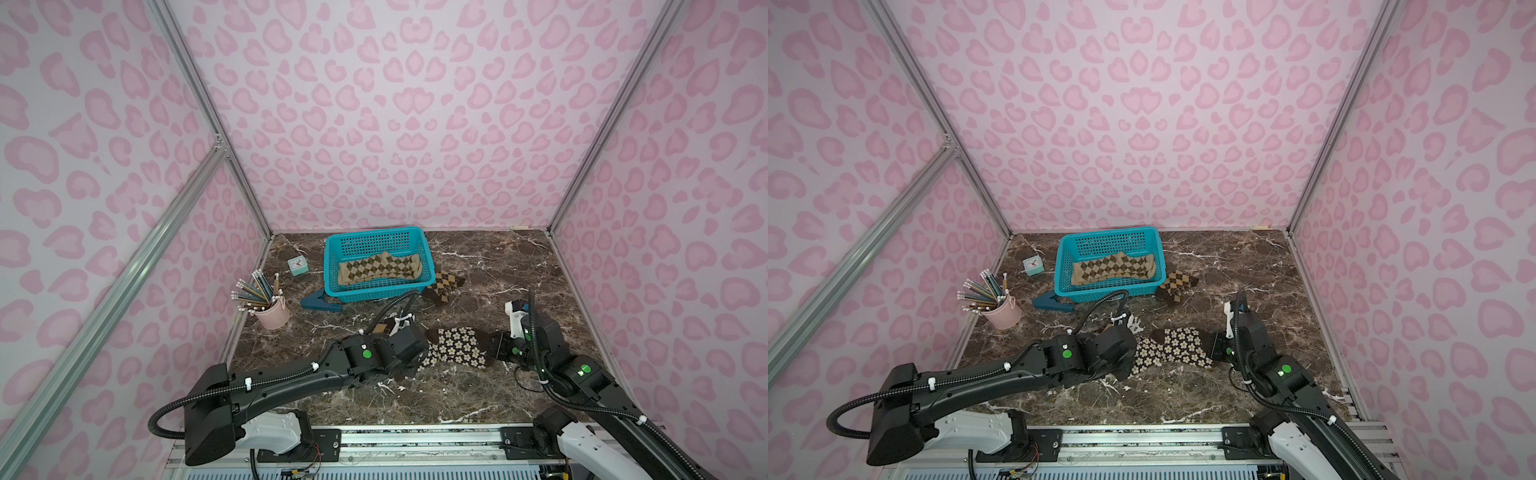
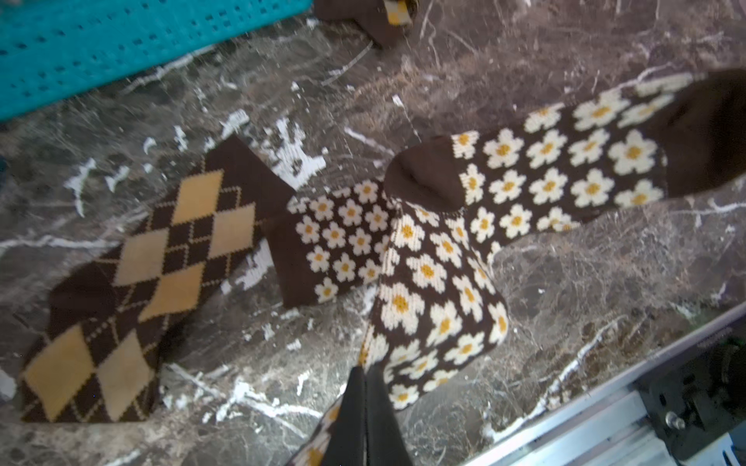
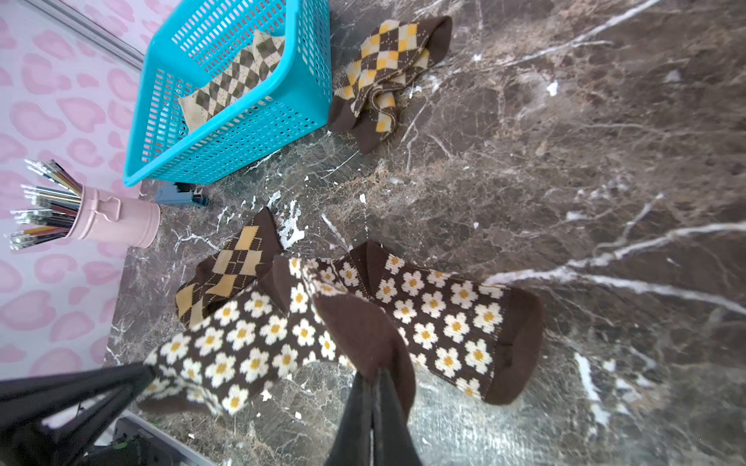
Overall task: Place the socks together as a pair
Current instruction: Place the sock in the sock.
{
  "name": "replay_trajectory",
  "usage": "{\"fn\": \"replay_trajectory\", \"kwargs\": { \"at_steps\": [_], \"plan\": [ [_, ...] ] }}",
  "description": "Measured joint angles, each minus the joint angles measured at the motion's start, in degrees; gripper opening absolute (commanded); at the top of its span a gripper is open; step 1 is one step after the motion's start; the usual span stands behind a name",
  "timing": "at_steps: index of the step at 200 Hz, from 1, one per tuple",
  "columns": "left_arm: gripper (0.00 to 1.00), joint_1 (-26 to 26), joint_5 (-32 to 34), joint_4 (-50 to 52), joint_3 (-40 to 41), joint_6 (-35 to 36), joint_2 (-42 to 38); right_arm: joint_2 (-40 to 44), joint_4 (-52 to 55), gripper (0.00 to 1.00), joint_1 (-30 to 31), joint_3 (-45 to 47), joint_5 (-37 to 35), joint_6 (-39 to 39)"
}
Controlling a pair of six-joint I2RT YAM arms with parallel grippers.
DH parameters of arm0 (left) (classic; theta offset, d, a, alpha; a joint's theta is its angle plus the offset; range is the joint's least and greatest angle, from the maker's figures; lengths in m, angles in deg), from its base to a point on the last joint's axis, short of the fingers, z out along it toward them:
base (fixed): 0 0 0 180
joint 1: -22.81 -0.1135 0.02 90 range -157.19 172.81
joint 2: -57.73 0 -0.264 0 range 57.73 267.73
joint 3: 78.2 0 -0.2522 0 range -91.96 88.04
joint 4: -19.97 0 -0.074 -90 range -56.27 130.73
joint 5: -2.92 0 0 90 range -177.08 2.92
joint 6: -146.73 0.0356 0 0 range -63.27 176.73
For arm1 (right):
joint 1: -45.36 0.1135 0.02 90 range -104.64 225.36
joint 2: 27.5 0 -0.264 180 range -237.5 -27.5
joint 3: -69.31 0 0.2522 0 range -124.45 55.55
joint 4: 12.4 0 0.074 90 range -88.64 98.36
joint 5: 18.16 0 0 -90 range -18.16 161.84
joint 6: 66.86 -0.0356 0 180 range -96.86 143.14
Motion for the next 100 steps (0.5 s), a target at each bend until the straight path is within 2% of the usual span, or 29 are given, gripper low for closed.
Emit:
{"fn": "replay_trajectory", "kwargs": {
  "at_steps": [60,100],
  "plan": [
    [0.04,-6.6,0.0,0.2,-10.5,10.7,11.5,3.1,2.1,0.0,0.0,2.6,-3.3,-3.2],
    [0.04,-9.0,-1.5,-1.9,-13.0,15.6,18.0,3.8,2.2,0.0,0.0,3.3,-6.0,-5.0]
  ]
}}
